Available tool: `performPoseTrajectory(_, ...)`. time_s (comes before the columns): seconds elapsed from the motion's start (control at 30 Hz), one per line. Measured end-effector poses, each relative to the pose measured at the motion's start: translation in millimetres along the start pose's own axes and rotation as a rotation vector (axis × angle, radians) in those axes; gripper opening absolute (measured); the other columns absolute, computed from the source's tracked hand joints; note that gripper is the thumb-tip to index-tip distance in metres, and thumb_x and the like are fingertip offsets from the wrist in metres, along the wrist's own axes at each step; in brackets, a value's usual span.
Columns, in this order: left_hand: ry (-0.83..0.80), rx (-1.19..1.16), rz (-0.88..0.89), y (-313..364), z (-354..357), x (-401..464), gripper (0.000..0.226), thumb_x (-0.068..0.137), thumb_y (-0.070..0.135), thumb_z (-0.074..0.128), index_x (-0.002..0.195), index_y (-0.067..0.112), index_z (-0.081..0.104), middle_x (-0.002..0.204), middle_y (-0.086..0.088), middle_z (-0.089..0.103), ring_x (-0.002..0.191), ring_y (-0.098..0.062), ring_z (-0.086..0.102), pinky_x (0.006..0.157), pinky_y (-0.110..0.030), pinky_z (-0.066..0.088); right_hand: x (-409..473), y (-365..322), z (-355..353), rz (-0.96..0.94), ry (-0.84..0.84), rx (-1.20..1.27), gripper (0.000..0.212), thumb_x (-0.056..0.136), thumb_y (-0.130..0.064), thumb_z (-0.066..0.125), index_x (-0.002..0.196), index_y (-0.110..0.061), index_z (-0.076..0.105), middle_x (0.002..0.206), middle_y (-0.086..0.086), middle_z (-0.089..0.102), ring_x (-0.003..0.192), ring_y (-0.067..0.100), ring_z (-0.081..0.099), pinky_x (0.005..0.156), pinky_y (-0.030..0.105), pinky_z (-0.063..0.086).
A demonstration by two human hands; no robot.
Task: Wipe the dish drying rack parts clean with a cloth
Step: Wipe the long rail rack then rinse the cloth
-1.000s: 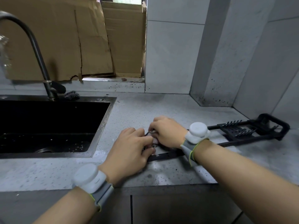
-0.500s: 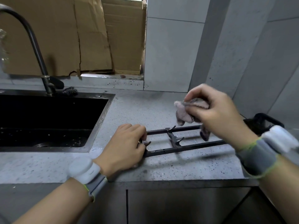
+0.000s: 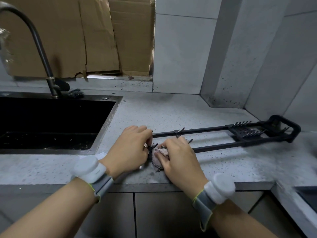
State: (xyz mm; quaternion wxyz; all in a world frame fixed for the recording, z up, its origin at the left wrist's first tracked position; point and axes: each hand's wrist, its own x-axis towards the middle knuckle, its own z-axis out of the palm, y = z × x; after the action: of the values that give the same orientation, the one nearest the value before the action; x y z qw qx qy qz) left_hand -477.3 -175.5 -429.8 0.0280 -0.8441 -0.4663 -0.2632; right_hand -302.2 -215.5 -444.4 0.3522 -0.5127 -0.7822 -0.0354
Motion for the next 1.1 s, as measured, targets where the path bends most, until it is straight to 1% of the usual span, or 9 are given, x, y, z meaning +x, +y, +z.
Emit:
performPoseTrajectory(0.17,-0.015,-0.007,-0.007,1,-3,-1,0.028,0.064,0.013,0.039,0.085,0.019,0.057,0.084,0.007,0.05,0.084,-0.021,0.045,0.076,-0.026,0.024,2,30,-33,0.025,-0.123,-0.109,0.008,0.095,-0.024,0.059,0.093,-0.018,0.061,0.092,-0.005,0.06,0.087,0.011,0.034,0.075,0.025,0.03)
performPoseTrajectory(0.23,0.004,-0.001,-0.009,2,-2,-1,0.029,0.064,0.013,0.038,0.084,0.018,0.058,0.084,0.007,0.051,0.082,-0.021,0.045,0.076,-0.026,0.024,3,32,-39,0.013,-0.138,-0.131,0.007,0.096,-0.024,0.056,0.093,-0.021,0.061,0.092,-0.008,0.059,0.087,0.01,0.035,0.072,0.022,0.025)
performPoseTrajectory(0.3,0.015,0.007,-0.007,3,-1,-1,0.029,0.063,0.012,0.039,0.083,0.018,0.058,0.083,0.007,0.051,0.081,-0.021,0.045,0.076,-0.026,0.024,5,17,-32,0.016,-0.121,-0.084,0.009,0.097,-0.024,0.053,0.089,-0.024,0.059,0.09,-0.011,0.056,0.088,0.01,0.039,0.071,0.02,0.028)
performPoseTrajectory(0.4,0.014,0.026,0.006,1,-1,-1,0.028,0.063,0.012,0.04,0.084,0.019,0.058,0.083,0.008,0.049,0.081,-0.021,0.045,0.074,-0.025,0.021,-5,-4,-7,-0.015,-0.093,0.032,0.007,0.093,-0.024,0.061,0.096,-0.018,0.062,0.094,-0.004,0.059,0.091,0.015,0.044,0.077,0.026,0.034)
performPoseTrajectory(0.47,-0.002,0.025,0.017,0,-3,-1,0.03,0.065,0.012,0.04,0.087,0.019,0.058,0.084,0.01,0.048,0.083,-0.02,0.044,0.074,-0.024,0.021,-6,4,-5,-0.022,-0.09,0.028,0.012,0.094,-0.025,0.063,0.102,-0.017,0.062,0.096,-0.005,0.059,0.089,0.012,0.04,0.077,0.024,0.031)
performPoseTrajectory(0.63,0.008,-0.003,0.038,-1,-7,-6,0.034,0.067,0.01,0.038,0.09,0.019,0.062,0.087,0.01,0.054,0.083,-0.016,0.045,0.086,-0.024,0.029,-1,37,-32,-0.078,-0.185,-0.128,0.014,0.095,-0.018,0.057,0.108,-0.02,0.056,0.102,-0.005,0.058,0.094,0.015,0.04,0.079,0.026,0.034)
performPoseTrajectory(0.8,-0.02,0.061,0.029,-9,-15,-9,0.037,0.065,0.009,0.037,0.089,0.019,0.063,0.087,0.009,0.059,0.085,-0.019,0.054,0.095,-0.03,0.036,4,28,-26,-0.233,-0.247,-0.186,0.012,0.091,-0.015,0.058,0.102,-0.02,0.054,0.093,-0.004,0.056,0.085,0.015,0.033,0.077,0.03,0.04)
performPoseTrajectory(0.93,-0.002,0.086,-0.032,-25,-28,-25,0.035,0.064,0.008,0.039,0.086,0.018,0.064,0.086,0.007,0.061,0.086,-0.021,0.054,0.087,-0.022,0.029,12,7,-17,-0.275,-0.242,-0.128,0.016,0.096,-0.026,0.053,0.111,-0.02,0.054,0.104,-0.002,0.057,0.095,0.017,0.038,0.086,0.032,0.038)
performPoseTrajectory(1.1,0.029,0.083,-0.137,-31,-41,-37,0.028,0.07,0.006,0.043,0.085,0.013,0.065,0.083,0.001,0.061,0.086,-0.024,0.051,0.084,-0.029,0.032,29,-14,3,-0.276,-0.299,-0.207,0.027,0.083,-0.015,0.058,0.11,-0.018,0.053,0.107,0.0,0.058,0.1,0.02,0.041,0.089,0.034,0.038)
